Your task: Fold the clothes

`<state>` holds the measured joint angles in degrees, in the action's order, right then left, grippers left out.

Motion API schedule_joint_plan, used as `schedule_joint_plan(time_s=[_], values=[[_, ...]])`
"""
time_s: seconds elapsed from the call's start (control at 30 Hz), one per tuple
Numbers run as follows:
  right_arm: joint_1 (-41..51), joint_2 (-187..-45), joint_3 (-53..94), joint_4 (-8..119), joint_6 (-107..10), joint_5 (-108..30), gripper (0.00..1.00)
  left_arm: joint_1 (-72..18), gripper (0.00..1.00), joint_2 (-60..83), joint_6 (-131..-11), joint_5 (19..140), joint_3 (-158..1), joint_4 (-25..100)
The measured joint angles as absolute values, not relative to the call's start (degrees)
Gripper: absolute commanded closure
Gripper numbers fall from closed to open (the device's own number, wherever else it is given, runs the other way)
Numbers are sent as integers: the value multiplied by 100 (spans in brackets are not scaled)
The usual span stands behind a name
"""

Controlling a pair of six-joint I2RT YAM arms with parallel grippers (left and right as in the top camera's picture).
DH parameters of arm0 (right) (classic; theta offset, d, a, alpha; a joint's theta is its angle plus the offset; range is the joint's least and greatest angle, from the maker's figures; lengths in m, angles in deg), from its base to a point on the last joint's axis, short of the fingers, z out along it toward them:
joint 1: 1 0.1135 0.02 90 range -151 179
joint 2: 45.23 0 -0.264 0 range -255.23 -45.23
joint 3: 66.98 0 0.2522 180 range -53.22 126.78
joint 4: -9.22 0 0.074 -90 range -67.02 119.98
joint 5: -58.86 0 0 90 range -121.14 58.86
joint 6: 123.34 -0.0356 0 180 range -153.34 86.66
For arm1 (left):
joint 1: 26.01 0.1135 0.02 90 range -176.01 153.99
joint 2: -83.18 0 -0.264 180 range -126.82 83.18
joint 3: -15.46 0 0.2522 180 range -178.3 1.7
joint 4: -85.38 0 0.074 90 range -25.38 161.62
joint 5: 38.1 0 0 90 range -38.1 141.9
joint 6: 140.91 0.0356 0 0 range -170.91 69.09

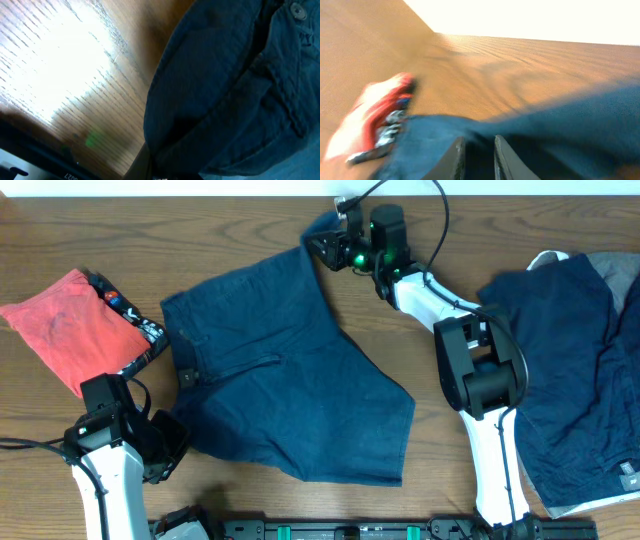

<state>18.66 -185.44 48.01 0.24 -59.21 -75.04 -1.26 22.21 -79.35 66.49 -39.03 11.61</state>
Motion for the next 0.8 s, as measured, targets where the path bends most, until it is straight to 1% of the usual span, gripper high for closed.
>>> schedule_joint_plan(time_s=[0.07,0.1,0.13,0.17,0.27,0.33,0.43,0.5,0.57,0.63,0.7,0.77,0.8], values=[[1835,-18544,4871,-262,-5997,-8262,77,-126,93,2221,-7935,6649,-3903,1159],[1831,-18544,4932,-297,-6058,-8702,70,-126,93,2221,-7935,6649,-3903,1159],[1820,-18544,4976,-306,-6146,-9071,58,-126,92,2221,-7935,6649,-3903,1159],[1818,-18544,5015,-306,-6194,-9475,1,-126,93,2221,-7935,6649,-3903,1159],[1818,-18544,5074,-144,-6277,-10326,1,-126,93,2221,-7935,6649,-3903,1161],[1815,-18544,5076,-88,-6319,-10632,1,-126,93,2221,-7935,6649,-3903,1164],[1737,-18544,5076,-83,-6487,-10748,1,-126,93,2221,-7935,6649,-3903,1164],[1590,-18544,5085,138,-6633,-10660,1,-126,92,2221,-7935,6649,-3903,1164],[1411,-18544,5109,763,-6743,-10391,1,-126,92,2221,-7935,6649,-3903,1161],[1192,-18544,5131,1720,-6821,-9972,1,-126,93,2221,-7935,6649,-3903,1164],[945,-18544,5155,3064,-6926,-9233,1,-126,93,2221,-7935,6649,-3903,1164],[744,-18546,5139,3919,-6957,-8477,1,-126,93,2221,-7935,6649,-3903,1161],[659,-18548,5120,4148,-6946,-8164,1,-126,92,2221,-7935,6649,-3903,1164]])
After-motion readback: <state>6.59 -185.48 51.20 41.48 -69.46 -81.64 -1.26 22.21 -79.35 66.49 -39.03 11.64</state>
